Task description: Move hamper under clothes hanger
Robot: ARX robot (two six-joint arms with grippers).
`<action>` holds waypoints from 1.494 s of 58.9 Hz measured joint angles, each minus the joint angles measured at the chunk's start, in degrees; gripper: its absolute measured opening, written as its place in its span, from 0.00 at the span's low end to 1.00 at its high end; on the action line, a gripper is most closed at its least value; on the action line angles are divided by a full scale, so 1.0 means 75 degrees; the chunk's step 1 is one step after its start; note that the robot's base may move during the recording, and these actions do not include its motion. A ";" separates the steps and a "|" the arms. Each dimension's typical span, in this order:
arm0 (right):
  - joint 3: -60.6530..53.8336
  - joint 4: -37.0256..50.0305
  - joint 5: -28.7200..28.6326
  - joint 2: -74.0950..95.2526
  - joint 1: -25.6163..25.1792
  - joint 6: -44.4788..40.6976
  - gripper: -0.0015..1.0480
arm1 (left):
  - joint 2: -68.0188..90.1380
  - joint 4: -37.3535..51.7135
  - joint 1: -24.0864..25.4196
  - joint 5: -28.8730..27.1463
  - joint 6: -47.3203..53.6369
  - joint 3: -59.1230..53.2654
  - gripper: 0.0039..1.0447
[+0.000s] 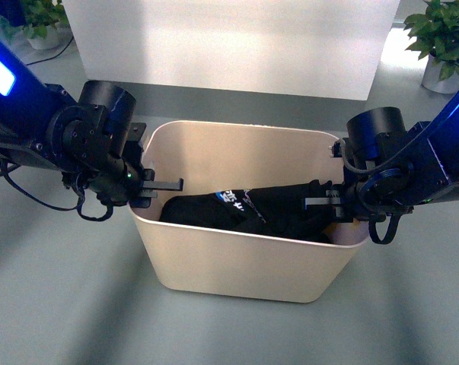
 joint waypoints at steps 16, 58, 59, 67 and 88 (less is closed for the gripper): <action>0.0000 0.0000 0.0026 0.0000 -0.0035 -0.0003 0.05 | 0.0000 0.0000 -0.0026 0.0009 0.0000 -0.0006 0.04; 0.0000 0.0003 0.0146 -0.0029 -0.0047 -0.0417 0.71 | -0.0111 0.0012 -0.0026 0.0003 0.0111 0.0009 0.62; 0.0000 0.0003 0.0146 -0.0032 -0.0047 -0.0417 0.72 | -0.0111 0.0012 -0.0026 0.0003 0.0111 0.0009 0.64; 0.0000 0.0003 0.0146 -0.0032 -0.0047 -0.0425 0.89 | -0.0111 0.0012 -0.0026 0.0003 0.0114 0.0009 0.79; -0.0525 0.2031 -0.0597 -0.0058 -0.0076 0.0000 0.93 | -0.0111 0.3206 -0.0009 0.0959 0.0717 -0.0857 0.94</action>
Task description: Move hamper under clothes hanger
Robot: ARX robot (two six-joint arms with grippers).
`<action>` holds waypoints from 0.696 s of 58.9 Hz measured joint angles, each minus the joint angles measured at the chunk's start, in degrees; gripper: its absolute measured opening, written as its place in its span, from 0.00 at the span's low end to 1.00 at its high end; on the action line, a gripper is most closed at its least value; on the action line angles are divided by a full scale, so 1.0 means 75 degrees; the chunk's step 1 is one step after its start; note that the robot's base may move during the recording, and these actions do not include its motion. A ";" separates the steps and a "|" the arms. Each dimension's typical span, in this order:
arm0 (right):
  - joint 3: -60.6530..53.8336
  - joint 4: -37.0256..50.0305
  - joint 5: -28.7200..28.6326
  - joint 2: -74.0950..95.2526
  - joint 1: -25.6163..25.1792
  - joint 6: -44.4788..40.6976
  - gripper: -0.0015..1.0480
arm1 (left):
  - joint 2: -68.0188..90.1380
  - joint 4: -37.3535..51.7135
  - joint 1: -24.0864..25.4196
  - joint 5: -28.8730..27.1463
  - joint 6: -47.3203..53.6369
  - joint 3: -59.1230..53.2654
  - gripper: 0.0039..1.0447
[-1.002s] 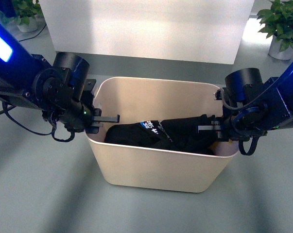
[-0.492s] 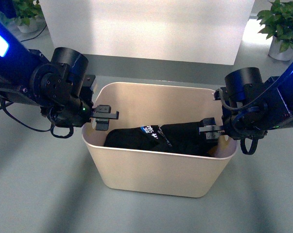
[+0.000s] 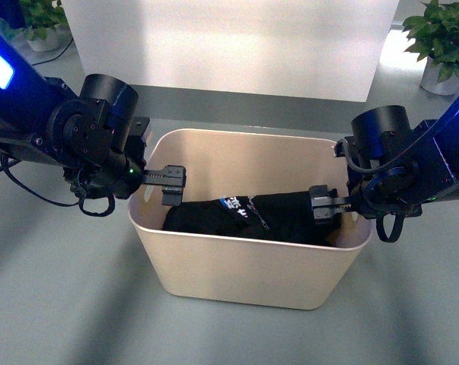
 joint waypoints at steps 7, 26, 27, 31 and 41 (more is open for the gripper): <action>-0.0166 0.0379 0.0015 -0.0195 0.0015 0.0067 0.93 | -0.0210 0.1011 -0.0020 0.0000 0.0119 -0.0219 0.94; -0.1154 0.0976 0.0586 -0.1510 0.0122 -0.0070 0.93 | -0.1865 0.1425 -0.0175 0.0020 0.0073 -0.1052 0.94; -0.1212 0.1017 0.0612 -0.1574 0.0125 -0.0087 0.93 | -0.1918 0.1443 -0.0178 0.0032 0.0073 -0.1096 0.94; -0.1518 0.1204 0.0723 -0.1918 0.0134 -0.0154 0.93 | -0.2194 0.1553 -0.0192 0.0070 0.0050 -0.1346 0.94; -0.2346 0.1763 0.0959 -0.3075 0.0137 -0.0399 0.93 | -0.3016 0.1856 -0.0192 0.0207 -0.0038 -0.2046 0.94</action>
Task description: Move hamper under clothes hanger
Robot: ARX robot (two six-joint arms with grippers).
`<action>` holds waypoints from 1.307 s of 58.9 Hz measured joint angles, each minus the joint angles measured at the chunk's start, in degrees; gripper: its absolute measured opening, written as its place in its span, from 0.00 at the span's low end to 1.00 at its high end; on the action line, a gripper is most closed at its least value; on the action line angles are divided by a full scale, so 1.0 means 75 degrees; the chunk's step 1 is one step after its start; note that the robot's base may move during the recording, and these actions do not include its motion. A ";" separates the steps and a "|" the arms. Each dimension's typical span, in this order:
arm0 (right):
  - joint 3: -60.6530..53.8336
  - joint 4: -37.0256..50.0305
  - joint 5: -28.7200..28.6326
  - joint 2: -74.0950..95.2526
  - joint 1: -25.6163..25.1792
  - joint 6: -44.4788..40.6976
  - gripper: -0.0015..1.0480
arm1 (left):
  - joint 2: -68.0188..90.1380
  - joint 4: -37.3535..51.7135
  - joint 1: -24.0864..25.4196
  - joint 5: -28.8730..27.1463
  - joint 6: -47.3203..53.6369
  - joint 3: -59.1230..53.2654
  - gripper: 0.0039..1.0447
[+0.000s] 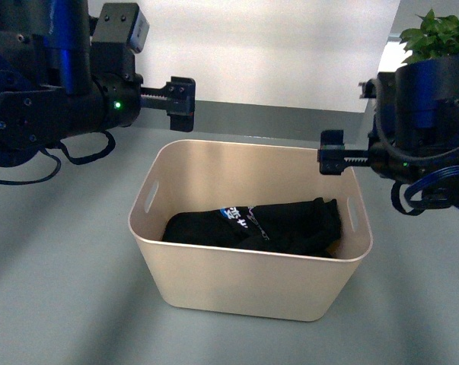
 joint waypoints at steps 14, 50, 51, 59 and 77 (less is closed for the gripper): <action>-0.1754 0.1527 0.0361 -0.2495 0.0160 -0.0224 0.93 | -0.2276 0.0720 0.0035 -0.0169 -0.0466 -0.1629 0.91; -0.5872 0.2352 -0.0842 -0.6545 -0.0274 -0.0431 0.16 | -0.6586 0.1460 0.0673 -0.1320 -0.0274 -0.6251 0.03; -0.5960 0.2326 -0.0883 -0.6662 -0.0306 -0.0431 0.13 | -0.6685 0.1445 0.0699 -0.1294 -0.0271 -0.6336 0.03; -0.6461 0.2092 -0.1052 -0.7367 -0.0507 -0.0452 0.03 | -0.7353 0.1253 0.0836 -0.1180 -0.0271 -0.6819 0.03; -0.7396 0.1696 -0.1824 -0.8687 -0.1218 -0.0455 0.02 | -0.8507 0.1020 0.1373 -0.0638 -0.0245 -0.7793 0.03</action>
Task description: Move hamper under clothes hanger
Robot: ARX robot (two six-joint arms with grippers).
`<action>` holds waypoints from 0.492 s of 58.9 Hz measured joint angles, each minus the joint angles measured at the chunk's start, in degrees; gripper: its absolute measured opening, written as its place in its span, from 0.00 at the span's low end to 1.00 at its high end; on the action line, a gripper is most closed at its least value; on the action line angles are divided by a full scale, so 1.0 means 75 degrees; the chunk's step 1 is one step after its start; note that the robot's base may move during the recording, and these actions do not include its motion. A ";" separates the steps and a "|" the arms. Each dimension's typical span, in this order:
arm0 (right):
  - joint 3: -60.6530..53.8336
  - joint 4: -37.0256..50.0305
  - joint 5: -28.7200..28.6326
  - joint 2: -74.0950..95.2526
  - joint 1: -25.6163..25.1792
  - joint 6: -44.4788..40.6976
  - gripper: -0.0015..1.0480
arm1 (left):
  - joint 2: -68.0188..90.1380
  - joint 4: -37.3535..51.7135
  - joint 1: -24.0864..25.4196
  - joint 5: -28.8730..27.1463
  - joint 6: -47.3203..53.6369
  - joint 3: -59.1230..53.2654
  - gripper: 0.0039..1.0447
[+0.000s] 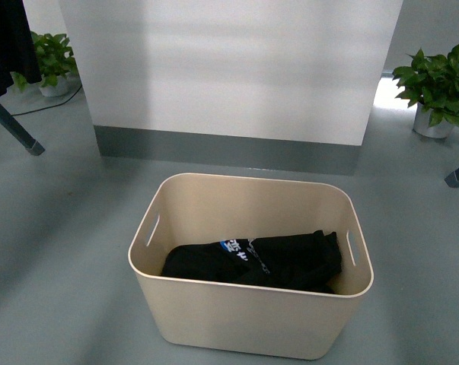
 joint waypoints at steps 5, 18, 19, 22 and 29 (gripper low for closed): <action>-0.0099 -0.0332 0.0009 -0.0428 -0.0102 0.0000 0.02 | -0.0393 -0.0303 0.0000 -0.0003 0.0000 -0.0114 0.03; -0.0350 -0.1440 -0.0035 -0.1778 -0.0108 0.0000 0.02 | -0.1760 -0.1408 0.0003 -0.0003 0.0023 -0.0315 0.03; -0.0358 -0.1492 -0.0035 -0.1839 -0.0108 0.0000 0.02 | -0.1874 -0.1507 0.0003 -0.0003 0.0023 -0.0326 0.03; -0.0391 -0.1743 -0.0035 -0.2133 -0.0108 0.0000 0.02 | -0.2107 -0.1711 0.0003 -0.0003 0.0026 -0.0326 0.03; -0.0425 -0.2337 -0.0035 -0.2806 -0.0108 0.0000 0.02 | -0.2833 -0.2346 0.0003 -0.0003 0.0026 -0.0329 0.03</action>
